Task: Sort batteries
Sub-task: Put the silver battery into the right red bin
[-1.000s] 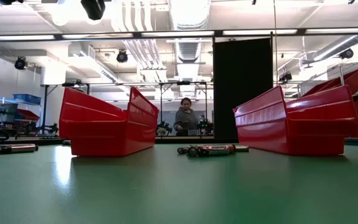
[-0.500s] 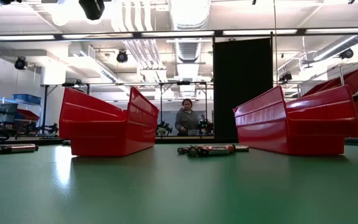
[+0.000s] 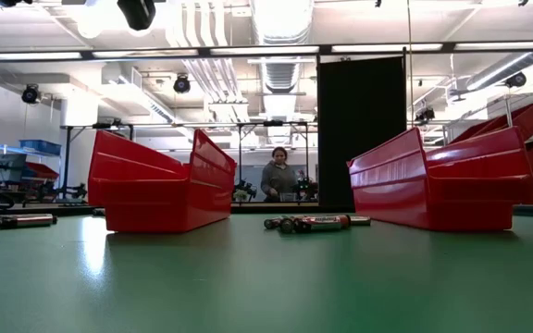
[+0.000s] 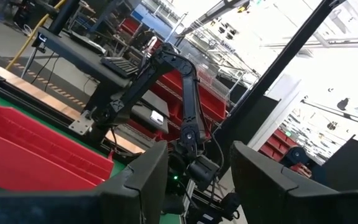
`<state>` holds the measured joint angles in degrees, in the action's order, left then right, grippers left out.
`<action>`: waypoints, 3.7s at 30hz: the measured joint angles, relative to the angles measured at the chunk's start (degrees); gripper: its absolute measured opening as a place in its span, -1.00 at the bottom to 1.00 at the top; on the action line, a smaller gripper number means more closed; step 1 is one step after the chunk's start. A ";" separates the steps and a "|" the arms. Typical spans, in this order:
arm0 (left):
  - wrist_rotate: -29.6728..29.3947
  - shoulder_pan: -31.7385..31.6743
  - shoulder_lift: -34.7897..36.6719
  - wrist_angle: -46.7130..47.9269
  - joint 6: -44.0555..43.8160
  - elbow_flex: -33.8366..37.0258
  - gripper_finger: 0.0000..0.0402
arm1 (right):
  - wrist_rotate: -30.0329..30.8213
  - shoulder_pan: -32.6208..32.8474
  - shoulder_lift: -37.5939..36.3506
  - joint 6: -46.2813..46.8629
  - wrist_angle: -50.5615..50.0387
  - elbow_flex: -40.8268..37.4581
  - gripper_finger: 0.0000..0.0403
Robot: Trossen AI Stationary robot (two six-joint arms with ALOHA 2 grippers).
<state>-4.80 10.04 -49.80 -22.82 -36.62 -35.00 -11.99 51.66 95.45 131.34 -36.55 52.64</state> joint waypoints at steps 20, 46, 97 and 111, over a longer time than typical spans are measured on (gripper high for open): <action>-0.50 -0.02 0.02 0.57 1.11 0.00 -0.23 | 9.45 -7.13 -5.26 -12.24 -8.01 -0.29 -0.77; -0.76 -0.02 0.02 0.74 2.67 0.00 -0.23 | 19.81 -9.33 -2.57 -29.04 -6.43 -0.82 -0.78; -0.44 0.00 1.27 1.01 4.30 0.00 -0.23 | 31.30 -9.18 1.74 -54.53 15.88 -2.03 -0.94; 0.98 0.04 1.23 8.43 0.02 0.00 -0.23 | 39.08 -9.03 3.45 -73.44 15.77 -2.66 -0.62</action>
<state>-3.81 10.09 -48.57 -14.40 -36.60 -35.00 27.09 42.63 98.90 57.89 -20.78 49.99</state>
